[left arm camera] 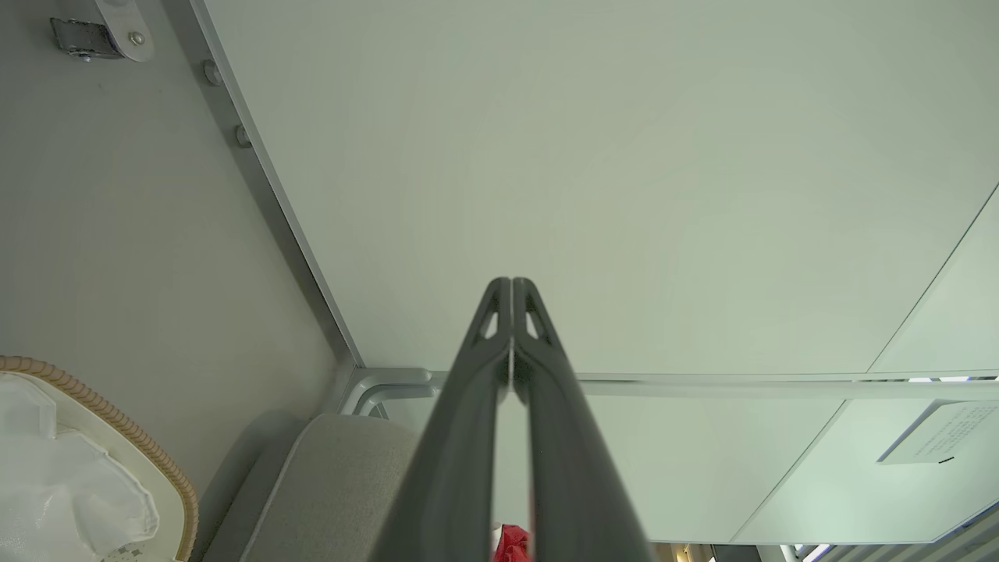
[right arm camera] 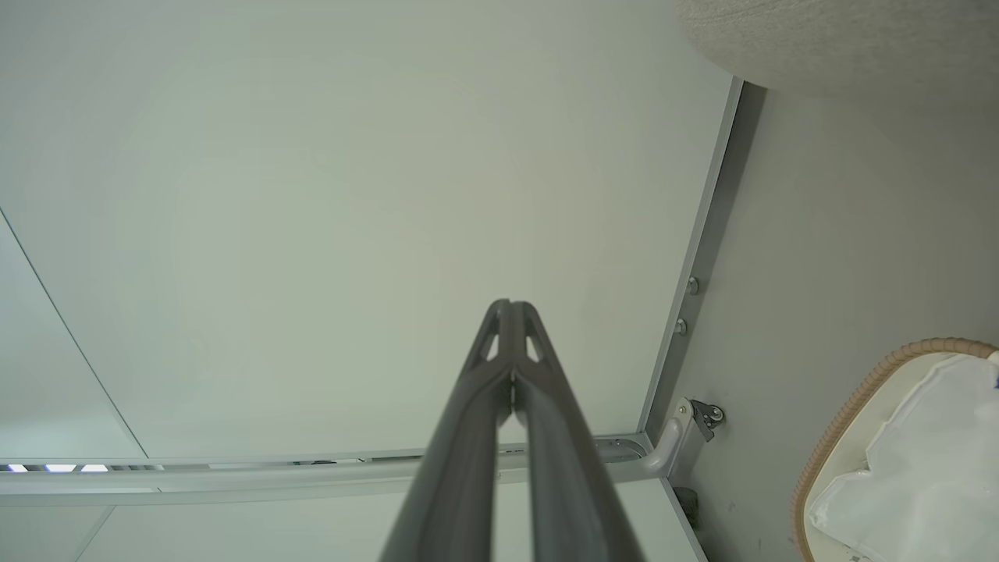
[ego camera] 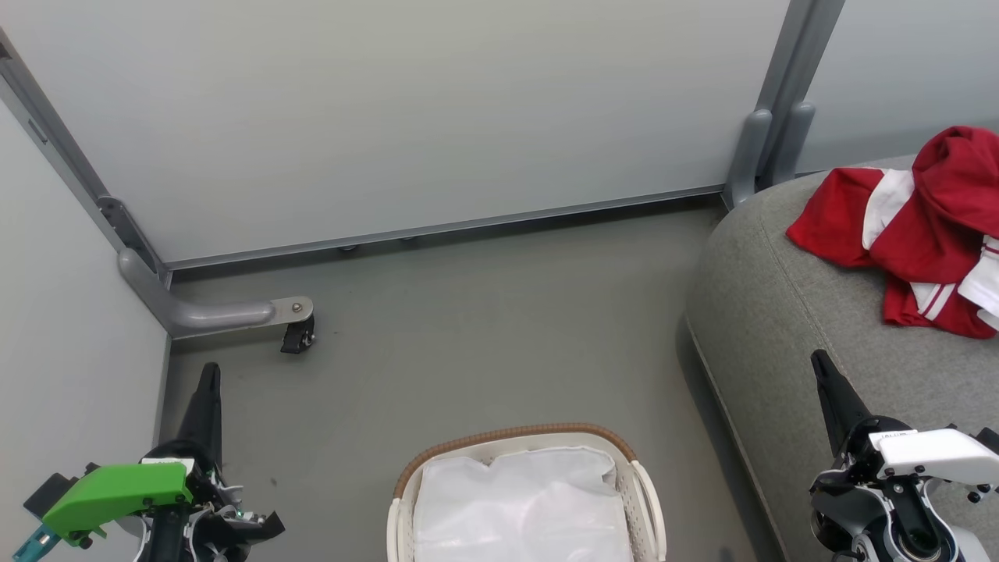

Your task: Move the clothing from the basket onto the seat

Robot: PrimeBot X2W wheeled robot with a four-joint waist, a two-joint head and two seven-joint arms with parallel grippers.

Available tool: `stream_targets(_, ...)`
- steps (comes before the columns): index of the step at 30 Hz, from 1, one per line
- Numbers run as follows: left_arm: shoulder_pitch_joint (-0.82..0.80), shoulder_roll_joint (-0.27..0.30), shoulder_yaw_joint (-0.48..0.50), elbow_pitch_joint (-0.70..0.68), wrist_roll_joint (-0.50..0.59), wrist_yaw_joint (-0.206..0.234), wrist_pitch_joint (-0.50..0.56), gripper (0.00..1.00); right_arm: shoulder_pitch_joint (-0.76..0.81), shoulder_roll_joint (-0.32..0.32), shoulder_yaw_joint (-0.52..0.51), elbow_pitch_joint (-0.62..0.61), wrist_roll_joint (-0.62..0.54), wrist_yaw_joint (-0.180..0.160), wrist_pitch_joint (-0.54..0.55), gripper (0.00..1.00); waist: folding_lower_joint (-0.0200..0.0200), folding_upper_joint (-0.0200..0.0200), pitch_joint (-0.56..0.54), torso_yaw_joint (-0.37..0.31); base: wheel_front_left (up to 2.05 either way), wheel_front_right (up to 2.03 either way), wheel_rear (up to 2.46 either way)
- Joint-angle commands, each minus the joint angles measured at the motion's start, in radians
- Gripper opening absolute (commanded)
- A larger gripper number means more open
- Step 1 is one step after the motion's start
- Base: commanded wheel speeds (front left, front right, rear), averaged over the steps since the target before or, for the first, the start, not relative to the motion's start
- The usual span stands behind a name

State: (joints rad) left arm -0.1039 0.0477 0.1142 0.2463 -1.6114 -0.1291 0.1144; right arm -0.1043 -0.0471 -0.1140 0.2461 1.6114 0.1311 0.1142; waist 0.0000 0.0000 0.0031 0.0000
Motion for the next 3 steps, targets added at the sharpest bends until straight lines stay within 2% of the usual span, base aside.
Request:
stream_targets(1,-0.011,0.005,0.002,-0.003,-0.003,-0.004,0.003,0.0,-0.008,-0.006,-0.002,-0.004,0.003,-0.001,0.003,0.0,0.0,0.0,0.0,0.0,0.0,0.0,0.0)
stream_targets(3,-0.011,0.005,0.002,-0.003,-0.003,-0.004,0.003,0.0,-0.008,-0.006,-0.002,-0.004,0.003,-0.001,0.003,0.0,0.0,0.0,0.0,0.0,0.0,0.0,0.0)
